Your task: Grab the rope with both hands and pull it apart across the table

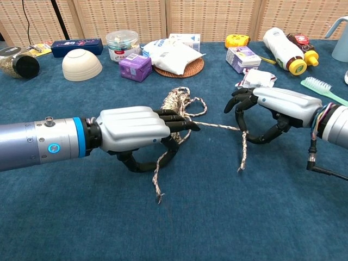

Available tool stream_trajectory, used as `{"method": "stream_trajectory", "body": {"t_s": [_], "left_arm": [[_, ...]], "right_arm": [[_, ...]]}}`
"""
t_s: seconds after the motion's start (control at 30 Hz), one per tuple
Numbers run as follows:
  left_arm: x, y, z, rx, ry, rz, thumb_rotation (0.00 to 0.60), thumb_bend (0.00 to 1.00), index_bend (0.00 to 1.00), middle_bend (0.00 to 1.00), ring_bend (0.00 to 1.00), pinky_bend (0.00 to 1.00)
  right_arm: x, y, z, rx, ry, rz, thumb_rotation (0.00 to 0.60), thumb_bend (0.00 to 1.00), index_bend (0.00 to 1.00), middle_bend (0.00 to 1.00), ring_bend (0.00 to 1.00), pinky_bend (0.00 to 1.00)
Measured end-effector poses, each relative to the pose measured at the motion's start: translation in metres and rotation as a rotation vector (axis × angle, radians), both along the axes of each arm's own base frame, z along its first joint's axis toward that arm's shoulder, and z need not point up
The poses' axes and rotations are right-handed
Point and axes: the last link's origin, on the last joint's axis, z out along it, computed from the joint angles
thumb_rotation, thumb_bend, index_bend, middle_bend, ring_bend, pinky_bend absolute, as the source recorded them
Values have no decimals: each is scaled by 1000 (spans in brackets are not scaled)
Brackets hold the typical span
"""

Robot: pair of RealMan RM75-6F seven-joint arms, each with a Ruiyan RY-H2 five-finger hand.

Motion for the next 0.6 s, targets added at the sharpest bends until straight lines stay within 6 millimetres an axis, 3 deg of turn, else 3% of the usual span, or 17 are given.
{"method": "stream_trajectory", "body": {"t_s": [0.27, 0.6], "left_arm": [[-3, 2, 6, 10, -10, 9, 600, 503, 623, 0, 0, 0], [-13, 7, 36, 56, -62, 35, 600, 509, 640, 0, 0, 0]], "right_arm": [[0, 0, 3, -4, 0, 0, 600, 432, 669, 244, 75, 0], [2, -3, 12, -22, 9, 8, 600, 431, 673, 244, 75, 0]]}}
